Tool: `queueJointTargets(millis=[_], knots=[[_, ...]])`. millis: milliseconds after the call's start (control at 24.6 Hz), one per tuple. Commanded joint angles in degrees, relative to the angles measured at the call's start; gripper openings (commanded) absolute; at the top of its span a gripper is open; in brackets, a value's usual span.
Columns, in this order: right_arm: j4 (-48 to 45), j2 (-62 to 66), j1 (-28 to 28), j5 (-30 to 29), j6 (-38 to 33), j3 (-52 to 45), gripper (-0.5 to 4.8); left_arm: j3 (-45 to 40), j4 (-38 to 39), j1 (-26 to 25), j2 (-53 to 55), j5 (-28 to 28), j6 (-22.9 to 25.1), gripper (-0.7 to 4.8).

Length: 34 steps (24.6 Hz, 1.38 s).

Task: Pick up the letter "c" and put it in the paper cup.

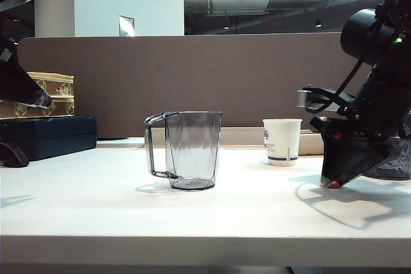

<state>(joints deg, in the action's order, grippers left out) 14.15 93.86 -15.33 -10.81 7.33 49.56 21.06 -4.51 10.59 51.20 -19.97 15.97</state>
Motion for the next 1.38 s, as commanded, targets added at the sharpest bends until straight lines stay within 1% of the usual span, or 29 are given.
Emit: queueJointTargets(millis=[41, 1137, 1380], knots=[[2.32, 0.59, -0.07, 0.24, -0.28, -0.55, 1.16, 0.07, -0.72, 0.02, -0.09, -0.24, -0.13, 0.62], [2.12, 0.44, -0.07, 0.63, -0.28, -0.46, 1.16, 0.07, -0.74, 0.02, -0.11, -0.24, -0.13, 0.61], [2.03, -1.73, -0.07, 0.39, -0.48, -0.09, 1.16, 0.07, -0.76, 0.02, -0.13, -0.24, -0.13, 0.61]])
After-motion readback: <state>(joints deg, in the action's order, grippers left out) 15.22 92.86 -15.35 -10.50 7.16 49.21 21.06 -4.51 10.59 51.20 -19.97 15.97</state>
